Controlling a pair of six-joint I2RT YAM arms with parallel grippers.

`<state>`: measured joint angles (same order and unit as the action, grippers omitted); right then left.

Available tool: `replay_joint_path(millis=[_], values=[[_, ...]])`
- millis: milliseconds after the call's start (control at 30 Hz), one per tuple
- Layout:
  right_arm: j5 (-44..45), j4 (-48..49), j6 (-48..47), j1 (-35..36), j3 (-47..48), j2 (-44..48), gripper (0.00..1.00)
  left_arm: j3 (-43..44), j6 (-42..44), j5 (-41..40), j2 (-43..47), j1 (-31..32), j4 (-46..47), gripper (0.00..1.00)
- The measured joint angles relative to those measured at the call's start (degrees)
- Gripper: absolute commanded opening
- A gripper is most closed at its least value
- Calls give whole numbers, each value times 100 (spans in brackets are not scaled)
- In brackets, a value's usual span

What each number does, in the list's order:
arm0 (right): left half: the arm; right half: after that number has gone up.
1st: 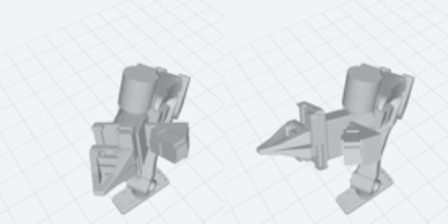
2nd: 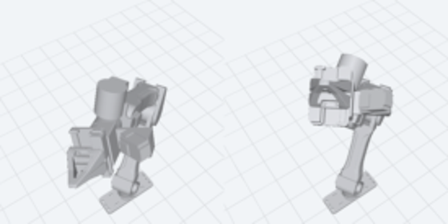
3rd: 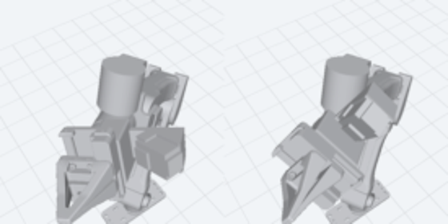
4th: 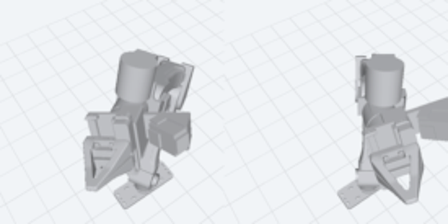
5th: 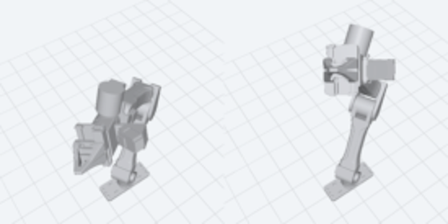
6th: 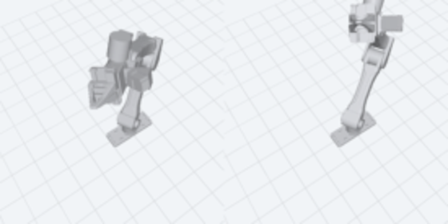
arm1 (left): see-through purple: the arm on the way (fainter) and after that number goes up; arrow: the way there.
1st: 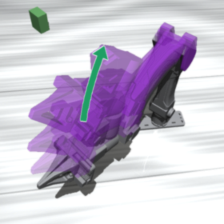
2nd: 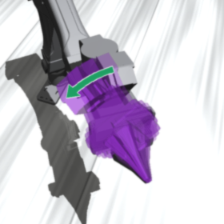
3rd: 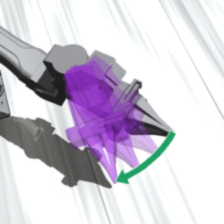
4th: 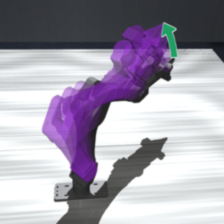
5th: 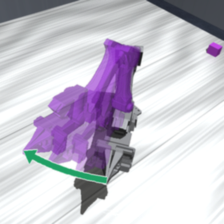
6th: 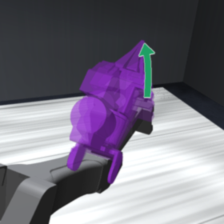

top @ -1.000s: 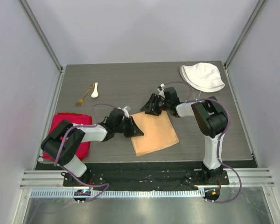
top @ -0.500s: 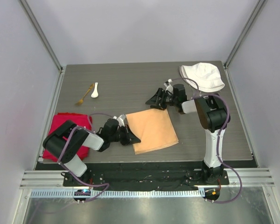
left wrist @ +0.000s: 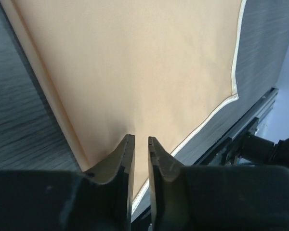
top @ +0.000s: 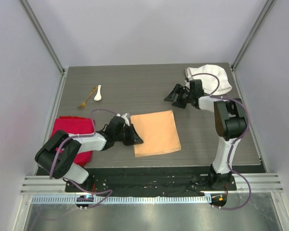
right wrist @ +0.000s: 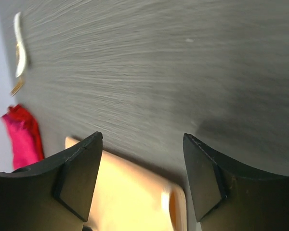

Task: Fold the napkin into a case and place the utensils inside
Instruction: Pick up the top corner of the square folded napkin from the center of the board.

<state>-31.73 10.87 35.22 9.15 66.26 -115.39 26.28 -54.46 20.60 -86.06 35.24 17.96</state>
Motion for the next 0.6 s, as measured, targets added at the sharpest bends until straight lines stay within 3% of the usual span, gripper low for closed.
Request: replay_joint_path(millis=[167,367,600], values=[[1176,-1843,-210,-26,-144,1182,79,951,595,-186,391,9,-1272,33],[1534,-3075,-313,83,-1840,3191,62,1436,988,-238,852,398,-1836,37],[1759,-3720,-256,737,-3246,4428,43,1631,1185,-369,885,929,-2247,37]])
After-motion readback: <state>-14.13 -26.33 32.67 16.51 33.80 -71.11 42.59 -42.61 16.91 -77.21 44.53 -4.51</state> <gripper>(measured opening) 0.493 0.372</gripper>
